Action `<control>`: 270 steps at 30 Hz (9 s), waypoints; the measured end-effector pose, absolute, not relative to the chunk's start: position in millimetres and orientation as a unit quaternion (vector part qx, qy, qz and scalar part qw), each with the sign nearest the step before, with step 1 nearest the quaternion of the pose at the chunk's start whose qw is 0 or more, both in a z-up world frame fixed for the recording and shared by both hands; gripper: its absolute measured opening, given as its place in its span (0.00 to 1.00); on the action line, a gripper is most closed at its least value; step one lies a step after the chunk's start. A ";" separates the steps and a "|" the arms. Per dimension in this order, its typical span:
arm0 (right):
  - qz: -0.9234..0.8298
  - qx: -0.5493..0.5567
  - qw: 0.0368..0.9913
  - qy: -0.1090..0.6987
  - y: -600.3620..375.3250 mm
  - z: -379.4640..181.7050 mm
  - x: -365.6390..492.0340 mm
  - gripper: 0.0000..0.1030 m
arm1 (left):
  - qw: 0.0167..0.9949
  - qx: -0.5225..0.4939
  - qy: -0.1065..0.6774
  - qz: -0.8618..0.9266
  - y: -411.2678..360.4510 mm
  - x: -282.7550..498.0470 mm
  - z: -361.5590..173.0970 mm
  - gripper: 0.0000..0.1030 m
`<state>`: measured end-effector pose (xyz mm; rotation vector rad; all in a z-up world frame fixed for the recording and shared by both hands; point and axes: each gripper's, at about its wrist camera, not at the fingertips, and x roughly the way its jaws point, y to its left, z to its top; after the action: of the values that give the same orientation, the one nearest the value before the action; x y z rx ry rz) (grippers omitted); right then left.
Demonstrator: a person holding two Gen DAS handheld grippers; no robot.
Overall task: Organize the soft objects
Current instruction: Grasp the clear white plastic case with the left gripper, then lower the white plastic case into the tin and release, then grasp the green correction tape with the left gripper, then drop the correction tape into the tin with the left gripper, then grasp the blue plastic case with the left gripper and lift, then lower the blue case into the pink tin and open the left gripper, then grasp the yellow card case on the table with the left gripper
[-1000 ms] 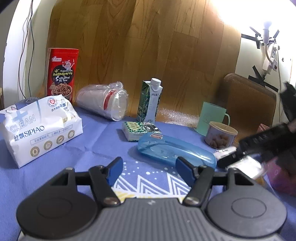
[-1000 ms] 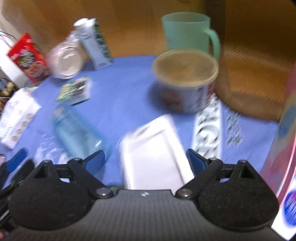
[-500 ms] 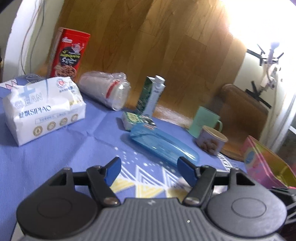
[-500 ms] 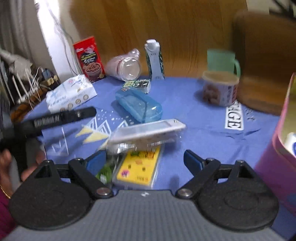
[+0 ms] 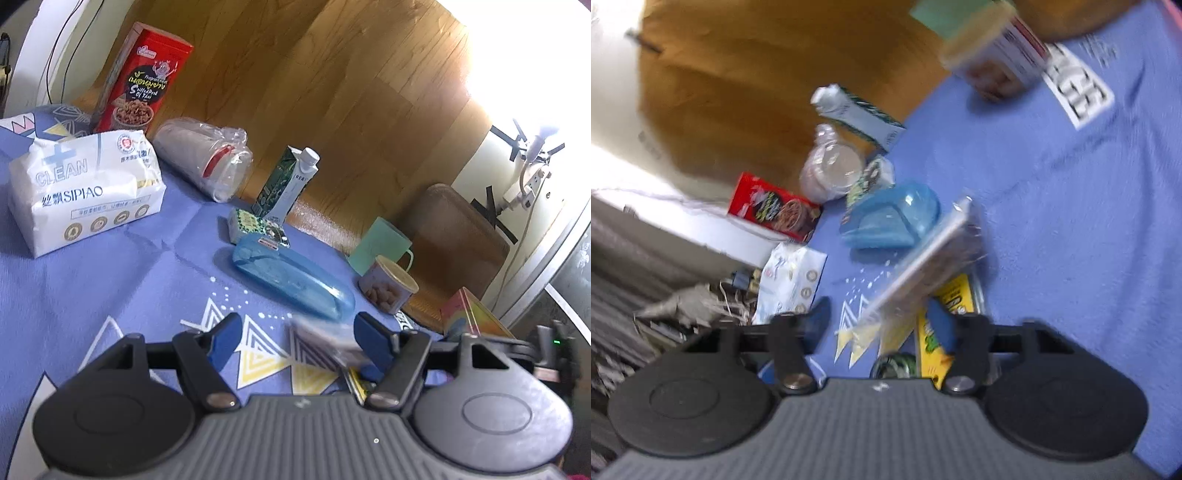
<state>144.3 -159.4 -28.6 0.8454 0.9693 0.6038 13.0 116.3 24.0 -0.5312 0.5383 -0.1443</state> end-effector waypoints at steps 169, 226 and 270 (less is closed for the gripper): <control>0.271 0.180 0.860 0.394 -110.8 -16.4 214.6 0.53 | 0.911 -0.272 0.310 0.010 177.3 98.4 -6.5 0.57; -0.078 0.022 0.982 0.170 -341.1 -4.1 45.4 0.65 | 0.883 -0.039 0.325 -0.335 -242.9 116.7 60.4 0.57; 0.282 -0.052 0.917 0.276 -107.2 -36.4 -3.0 0.59 | 0.881 -0.249 0.365 -0.167 92.9 1.2 -7.9 0.76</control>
<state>-3.0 -107.2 -36.4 -0.1079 0.5677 0.5795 1.2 92.9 -7.9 -0.5190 0.7608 -0.3482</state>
